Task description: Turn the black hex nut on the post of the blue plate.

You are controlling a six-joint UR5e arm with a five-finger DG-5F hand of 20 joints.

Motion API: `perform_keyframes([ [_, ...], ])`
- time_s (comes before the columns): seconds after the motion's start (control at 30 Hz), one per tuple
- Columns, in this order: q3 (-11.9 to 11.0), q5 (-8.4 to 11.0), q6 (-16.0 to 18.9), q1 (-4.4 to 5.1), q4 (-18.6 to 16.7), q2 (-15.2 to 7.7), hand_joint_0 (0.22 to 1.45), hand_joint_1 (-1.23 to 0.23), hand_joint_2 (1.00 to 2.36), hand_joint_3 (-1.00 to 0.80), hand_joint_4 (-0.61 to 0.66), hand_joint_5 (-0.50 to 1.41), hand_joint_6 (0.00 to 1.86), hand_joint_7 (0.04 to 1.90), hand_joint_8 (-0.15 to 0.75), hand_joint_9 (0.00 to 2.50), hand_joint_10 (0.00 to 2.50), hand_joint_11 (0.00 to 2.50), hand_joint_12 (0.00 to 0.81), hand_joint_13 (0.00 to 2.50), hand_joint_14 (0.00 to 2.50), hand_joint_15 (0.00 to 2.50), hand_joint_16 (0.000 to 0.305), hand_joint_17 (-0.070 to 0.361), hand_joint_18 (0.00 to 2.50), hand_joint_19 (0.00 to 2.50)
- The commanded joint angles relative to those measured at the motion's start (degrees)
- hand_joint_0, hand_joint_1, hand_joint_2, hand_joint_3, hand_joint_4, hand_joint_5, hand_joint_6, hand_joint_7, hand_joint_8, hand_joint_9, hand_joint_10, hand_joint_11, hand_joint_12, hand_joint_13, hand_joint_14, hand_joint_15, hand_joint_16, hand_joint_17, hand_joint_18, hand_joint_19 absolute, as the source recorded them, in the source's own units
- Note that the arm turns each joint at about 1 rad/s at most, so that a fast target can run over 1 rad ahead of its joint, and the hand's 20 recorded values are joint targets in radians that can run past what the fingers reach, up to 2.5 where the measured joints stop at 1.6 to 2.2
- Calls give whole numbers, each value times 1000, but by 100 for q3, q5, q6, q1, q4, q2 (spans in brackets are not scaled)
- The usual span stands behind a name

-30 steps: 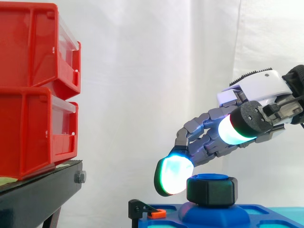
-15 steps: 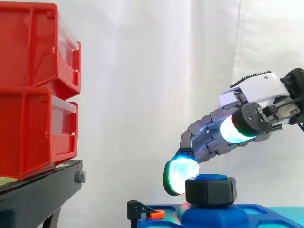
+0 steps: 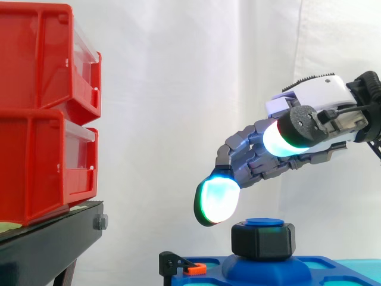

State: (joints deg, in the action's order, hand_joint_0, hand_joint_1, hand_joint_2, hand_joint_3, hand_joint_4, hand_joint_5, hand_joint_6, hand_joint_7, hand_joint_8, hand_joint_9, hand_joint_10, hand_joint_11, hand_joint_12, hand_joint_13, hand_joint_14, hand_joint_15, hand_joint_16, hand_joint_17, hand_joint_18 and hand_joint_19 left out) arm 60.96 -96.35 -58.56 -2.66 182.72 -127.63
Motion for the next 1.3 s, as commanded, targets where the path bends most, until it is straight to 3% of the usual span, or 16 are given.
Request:
perform_keyframes([
  [0.0,-23,283,90,134,27,1,473,-368,1000,-500,202,-211,502,839,248,224,0,0,375,0,0,0,58,130,0,60],
  [0.03,-23,353,99,195,18,1,472,-367,1000,-500,201,-211,503,837,248,223,0,0,374,0,0,0,58,130,0,61],
  [0.33,-23,766,187,459,62,-8,473,-372,1000,-500,203,-210,502,836,247,221,0,0,374,0,0,0,58,130,0,62],
  [0.47,-23,775,196,512,106,1,473,-372,1000,-500,203,-210,502,839,248,222,0,0,374,0,0,0,58,130,0,62],
  [0.57,-23,837,196,608,106,-8,473,-373,1000,-500,205,-210,503,839,248,222,0,0,374,1,0,0,58,130,0,61],
  [0.87,-14,889,196,679,264,-8,473,-374,1000,-500,203,-210,503,838,249,222,0,0,374,1,0,0,58,130,0,60],
  [1.27,126,872,196,679,290,1,474,-373,1000,-500,202,-210,502,838,248,222,0,0,374,2,0,0,58,130,0,60],
])
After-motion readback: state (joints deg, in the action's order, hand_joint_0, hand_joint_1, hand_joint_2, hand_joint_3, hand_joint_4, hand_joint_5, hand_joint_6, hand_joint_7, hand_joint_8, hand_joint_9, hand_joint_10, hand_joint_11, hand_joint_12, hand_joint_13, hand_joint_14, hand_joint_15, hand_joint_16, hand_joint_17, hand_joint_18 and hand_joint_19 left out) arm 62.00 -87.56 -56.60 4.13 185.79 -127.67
